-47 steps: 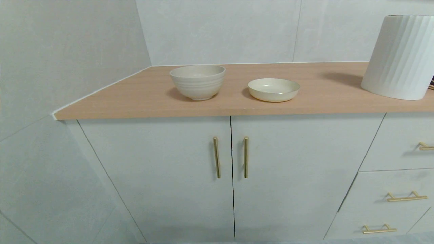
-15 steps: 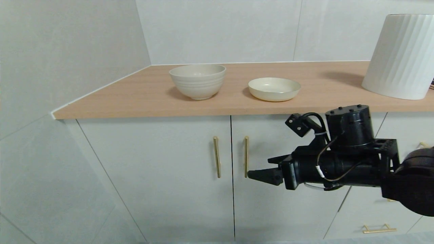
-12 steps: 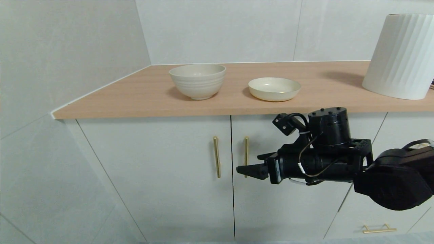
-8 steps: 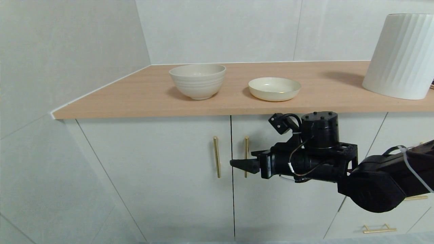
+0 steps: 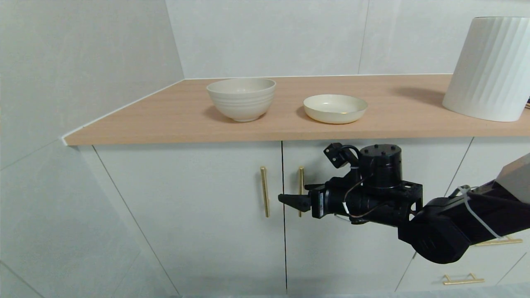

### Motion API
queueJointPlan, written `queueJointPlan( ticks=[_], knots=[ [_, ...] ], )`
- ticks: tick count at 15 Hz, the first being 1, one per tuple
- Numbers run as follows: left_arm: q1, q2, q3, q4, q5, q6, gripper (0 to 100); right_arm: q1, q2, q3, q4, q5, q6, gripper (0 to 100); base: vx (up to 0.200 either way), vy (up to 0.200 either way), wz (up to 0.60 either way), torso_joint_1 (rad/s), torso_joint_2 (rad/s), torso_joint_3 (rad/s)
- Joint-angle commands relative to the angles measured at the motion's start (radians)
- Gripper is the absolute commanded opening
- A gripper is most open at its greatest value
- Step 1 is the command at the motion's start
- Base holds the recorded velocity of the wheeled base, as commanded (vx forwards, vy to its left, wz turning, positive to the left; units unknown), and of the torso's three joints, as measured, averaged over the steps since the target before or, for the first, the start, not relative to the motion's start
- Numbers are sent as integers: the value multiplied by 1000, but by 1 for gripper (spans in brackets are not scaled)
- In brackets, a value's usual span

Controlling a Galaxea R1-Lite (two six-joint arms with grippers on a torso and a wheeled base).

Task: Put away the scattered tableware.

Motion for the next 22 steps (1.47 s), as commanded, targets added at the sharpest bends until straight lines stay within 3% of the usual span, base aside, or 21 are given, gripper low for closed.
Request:
queueJointPlan(
  ticks=[1,5,14,16,19,22],
  knots=[
    [0,2,0,0,1,0,100,2,23,-1,-18,-1,5,100,0,0,0,0,0,0],
    [0,2,0,0,1,0,100,39,46,-2,-128,1,123,100,0,0,0,0,0,0],
    [0,2,0,0,1,0,100,70,-2,76,-134,48,129,100,0,0,0,0,0,0],
    [0,2,0,0,1,0,100,85,-52,146,-137,102,129,100,0,0,0,0,0,0],
    [0,2,0,0,1,0,100,119,-66,225,-193,103,128,100,0,0,0,0,0,0],
    [0,2,0,0,1,0,100,131,-72,337,-355,109,126,100,0,0,0,0,0,0]
  ],
)
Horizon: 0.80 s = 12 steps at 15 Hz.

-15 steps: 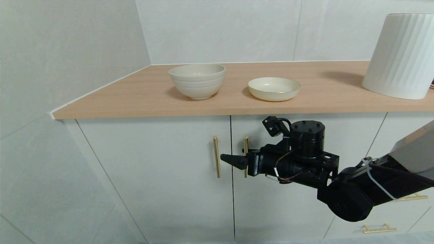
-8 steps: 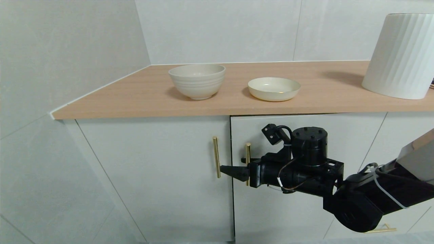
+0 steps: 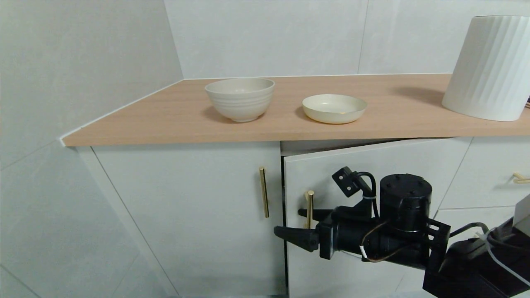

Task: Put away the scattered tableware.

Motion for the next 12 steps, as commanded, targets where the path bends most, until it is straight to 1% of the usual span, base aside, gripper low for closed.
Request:
queueJointPlan(
  ticks=[1,5,6,7,8,10,11,12],
  knots=[
    [0,0,0,0,1,0,100,10,-22,43,-25,9,0,100,0,0,0,0,0,0],
    [0,2,0,0,1,0,100,16,-60,63,-23,45,0,100,0,0,0,0,0,0],
    [0,0,0,0,-1,4,100,18,-65,65,-23,57,0,100,0,0,0,0,0,0],
    [0,2,0,0,-1,0,100,19,-58,65,-22,57,2,100,0,0,0,0,0,0],
    [0,0,0,0,-1,4,100,19,-52,65,-22,57,2,100,0,0,0,0,0,0],
    [0,0,0,-3,2,3,100,19,-42,60,-22,57,2,100,0,0,0,0,0,0],
    [0,0,-21,-14,10,-8,100,19,-34,57,-22,57,2,100,0,0,0,0,0,0],
    [0,2,-91,-6,-7,-39,100,19,-26,55,-22,57,0,100,0,0,0,0,0,0]
  ],
)
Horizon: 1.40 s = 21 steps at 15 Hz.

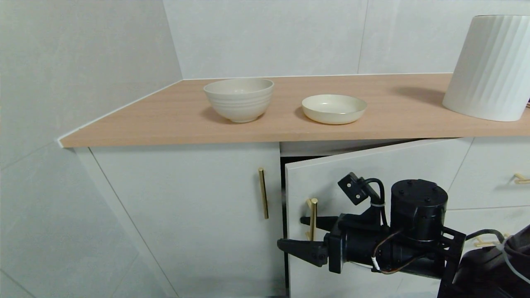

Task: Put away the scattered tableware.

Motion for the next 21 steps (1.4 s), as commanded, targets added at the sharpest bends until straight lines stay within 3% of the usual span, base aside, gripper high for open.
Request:
queueJointPlan(
  ticks=[1,4,5,6,8,10,11,14,16,18,21],
  knots=[
    [-6,31,-196,91,-75,-51,100,1,16,-9,-3,1,-1,100,0,0,0,0,0,0],
    [-64,227,-638,440,-325,-128,100,-1,21,-12,-4,-2,-1,100,0,0,0,0,0,0],
    [-66,336,-735,483,-383,-152,100,-1,21,-12,-4,-2,-1,100,0,0,0,0,0,0],
    [-66,457,-775,452,-447,-160,100,1,21,-18,-4,-2,-1,100,0,0,0,0,0,0],
    [-68,673,-767,263,-570,-164,100,-1,30,-21,-6,-2,-1,100,0,0,0,0,0,0],
    [-95,859,-742,137,-604,-164,100,1,39,-23,-6,-2,-1,100,0,0,0,0,0,0],
    [-147,939,-727,85,-604,-174,100,1,42,-24,-6,-2,-1,100,0,0,0,0,0,0],
    [-275,1103,-670,-126,-605,-266,100,1,47,-23,-6,-2,1,100,0,0,0,0,0,0],
    [-319,1203,-621,-264,-604,-272,100,4,49,-23,-6,-2,1,100,0,0,0,0,0,0],
    [-330,1267,-580,-372,-604,-273,100,4,49,-21,-6,-2,1,100,0,0,0,0,0,0],
    [-342,1308,-568,-399,-605,-272,100,7,49,-21,-6,-2,1,100,0,0,0,0,0,0]
  ],
)
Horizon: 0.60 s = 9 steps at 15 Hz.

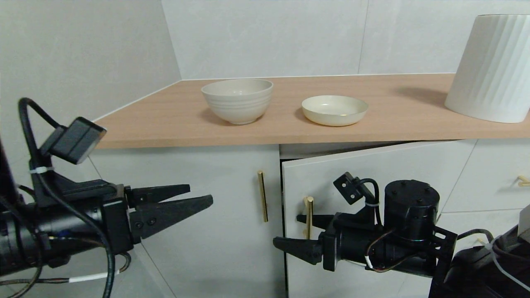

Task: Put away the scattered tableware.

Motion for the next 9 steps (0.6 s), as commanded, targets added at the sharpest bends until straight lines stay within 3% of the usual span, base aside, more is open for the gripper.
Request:
queueJointPlan(
  ticks=[1,3,4,7,9],
  knots=[
    [-24,73,8,-5,-1,1,100,1,7,0,4,1,1,100,0,0,0,0,0,0],
    [-41,121,6,-34,-1,-1,100,1,16,-1,4,1,1,100,0,0,0,0,0,0],
    [-44,181,8,-117,1,-3,0,1,27,-1,4,1,1,100,0,0,0,0,0,0],
    [-44,251,-9,-209,-2,-1,0,1,35,-1,4,1,1,100,0,0,0,0,0,0],
    [-59,310,-47,-338,-30,2,0,1,41,-1,4,1,1,100,0,0,0,0,0,0]
  ],
)
